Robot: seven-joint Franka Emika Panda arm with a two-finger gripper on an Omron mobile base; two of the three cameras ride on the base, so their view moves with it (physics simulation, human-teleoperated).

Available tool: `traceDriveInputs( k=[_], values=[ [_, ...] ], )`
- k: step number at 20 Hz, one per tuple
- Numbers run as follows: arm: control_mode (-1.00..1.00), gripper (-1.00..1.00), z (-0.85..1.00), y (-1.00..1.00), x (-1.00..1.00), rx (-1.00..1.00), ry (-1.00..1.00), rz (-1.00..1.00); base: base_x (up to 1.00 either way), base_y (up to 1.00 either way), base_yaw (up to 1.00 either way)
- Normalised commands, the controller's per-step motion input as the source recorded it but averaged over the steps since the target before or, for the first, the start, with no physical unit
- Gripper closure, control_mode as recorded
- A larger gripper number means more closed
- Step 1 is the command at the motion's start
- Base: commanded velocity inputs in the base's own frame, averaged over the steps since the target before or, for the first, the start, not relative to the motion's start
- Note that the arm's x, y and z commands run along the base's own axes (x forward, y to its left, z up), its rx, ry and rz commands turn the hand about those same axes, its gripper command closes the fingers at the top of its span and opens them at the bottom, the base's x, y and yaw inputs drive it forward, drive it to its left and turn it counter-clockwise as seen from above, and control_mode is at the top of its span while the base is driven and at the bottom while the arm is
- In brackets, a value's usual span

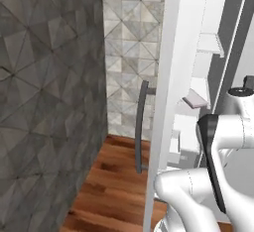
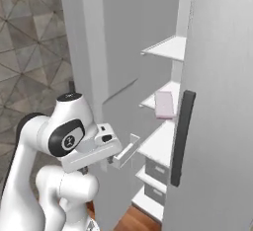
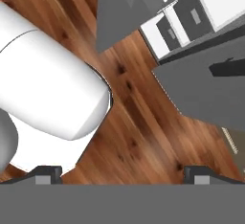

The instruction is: The ice cube tray has been filled with water. Take the tray and place it in the freezer to make ice. Close the freezer door after placing the tray.

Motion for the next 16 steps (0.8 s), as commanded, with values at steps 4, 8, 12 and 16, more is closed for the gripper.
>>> traceDriveInputs(
  k=[4,8,12,16],
  values=[
    [1.00,-1.00,0.00,0.00,0.00,0.00,0.00,0.00,0.00,0.16,-0.41],
    [1.00,-1.00,0.00,0.00,0.00,0.00,0.00,0.00,0.00,0.06,-0.40],
    [1.00,-1.00,0.00,0.00,0.00,0.00,0.00,0.00,0.00,0.23,-0.40],
    [1.00,-1.00,0.00,0.00,0.00,0.00,0.00,0.00,0.00,0.41,-0.38]
  ],
)
